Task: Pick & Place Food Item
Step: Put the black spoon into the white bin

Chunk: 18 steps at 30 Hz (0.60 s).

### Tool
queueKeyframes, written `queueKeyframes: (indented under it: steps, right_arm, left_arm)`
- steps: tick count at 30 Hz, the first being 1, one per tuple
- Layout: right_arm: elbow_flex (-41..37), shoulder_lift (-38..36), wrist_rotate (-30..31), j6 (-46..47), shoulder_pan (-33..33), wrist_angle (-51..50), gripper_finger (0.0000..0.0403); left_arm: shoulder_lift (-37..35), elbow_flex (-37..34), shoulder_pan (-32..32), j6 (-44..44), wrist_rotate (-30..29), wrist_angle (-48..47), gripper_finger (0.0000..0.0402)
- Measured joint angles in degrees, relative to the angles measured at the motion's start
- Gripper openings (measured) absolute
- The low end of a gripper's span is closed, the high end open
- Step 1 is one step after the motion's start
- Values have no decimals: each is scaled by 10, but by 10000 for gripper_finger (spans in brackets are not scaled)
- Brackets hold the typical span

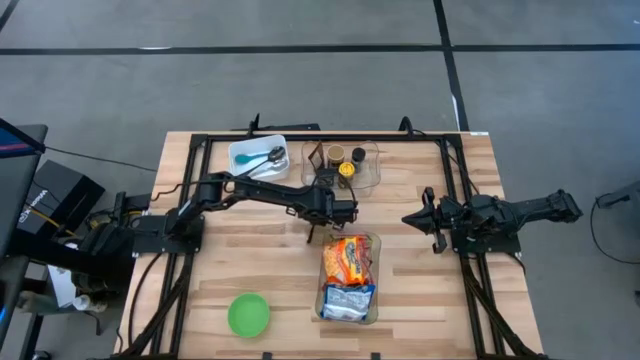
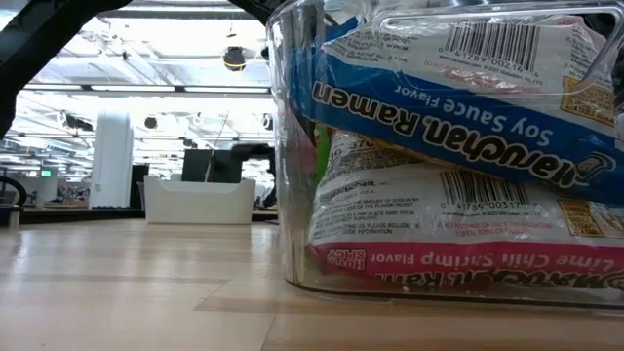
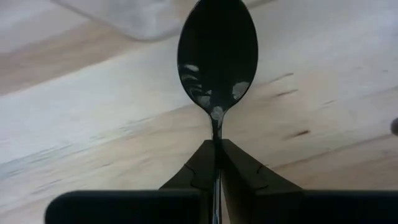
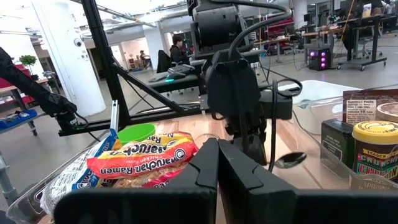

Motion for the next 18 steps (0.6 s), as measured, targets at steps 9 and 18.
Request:
queueKeyframes:
  steps: [9, 18]
  right_arm:
    - [0, 0, 0, 0, 0, 1, 0]
    - [0, 0, 0, 0, 0, 0, 0]
  left_arm:
    - [-18, 0, -1, -16, -9, -17, 11]
    - [-58, -19, 1, -17, -11, -27, 11]
